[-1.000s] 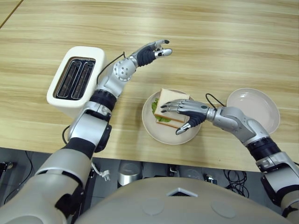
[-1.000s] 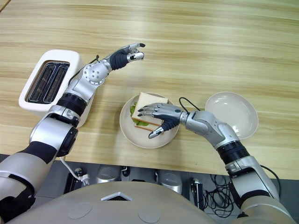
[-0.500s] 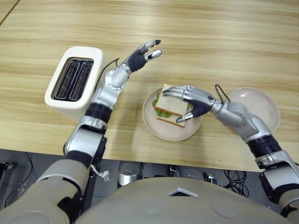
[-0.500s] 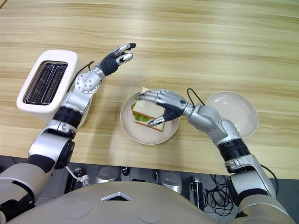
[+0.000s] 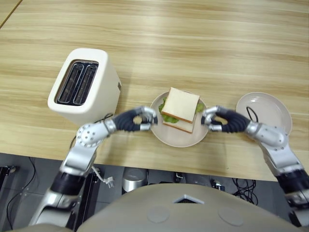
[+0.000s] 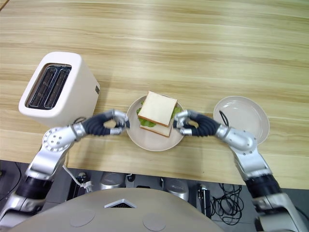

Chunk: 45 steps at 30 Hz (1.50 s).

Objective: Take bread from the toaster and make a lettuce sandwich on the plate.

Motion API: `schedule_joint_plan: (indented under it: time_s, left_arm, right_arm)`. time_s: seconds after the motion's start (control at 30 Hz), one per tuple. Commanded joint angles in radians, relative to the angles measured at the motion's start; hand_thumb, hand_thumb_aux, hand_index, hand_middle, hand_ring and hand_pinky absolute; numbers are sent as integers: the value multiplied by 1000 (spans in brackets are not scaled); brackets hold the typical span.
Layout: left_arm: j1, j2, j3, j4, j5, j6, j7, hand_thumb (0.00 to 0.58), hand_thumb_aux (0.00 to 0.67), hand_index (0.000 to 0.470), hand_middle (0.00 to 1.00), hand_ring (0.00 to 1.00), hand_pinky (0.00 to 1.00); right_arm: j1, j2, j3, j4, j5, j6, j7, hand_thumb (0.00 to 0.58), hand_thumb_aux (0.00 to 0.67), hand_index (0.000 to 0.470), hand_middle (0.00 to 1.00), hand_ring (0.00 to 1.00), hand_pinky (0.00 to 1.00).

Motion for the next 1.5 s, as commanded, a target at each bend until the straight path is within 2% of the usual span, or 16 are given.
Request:
schedule_joint_plan:
  time_s: [0.03,0.17,0.37,0.6,0.8,1.17,1.5]
  left_arm:
    - [18,55,-53,4,103,13,-30,580,670,460,1000,1000,1000]
    - [15,87,-106,64,235,-26,-14,580,670,460,1000,1000,1000]
    - [-57,50,-191,215,467,-105,95,580,670,460,1000,1000,1000]
    - [-124,9,-255,295,594,-155,159,580,670,460,1000,1000,1000]
    - [-318,-91,-271,492,645,-192,220,580,670,460,1000,1000,1000]
    - [-636,-164,-274,948,634,-252,252,580,670,460,1000,1000,1000]
    - [-758,-307,-273,1213,613,-282,324,580,670,460,1000,1000,1000]
  right_arm:
    - [12,-42,46,-40,-140,43,67,580,670,460,1000,1000,1000]
    - [19,-47,77,-29,-251,58,87,580,670,460,1000,1000,1000]
    - [-38,23,140,31,-526,37,-11,580,670,460,1000,1000,1000]
    - [-104,71,199,105,-717,11,-93,580,670,460,1000,1000,1000]
    - [-252,127,215,232,-772,-13,-133,580,670,460,1000,1000,1000]
    - [-582,215,237,669,-805,-101,-217,580,670,460,1000,1000,1000]
    - [-803,283,261,1037,-847,-115,-267,580,670,460,1000,1000,1000]
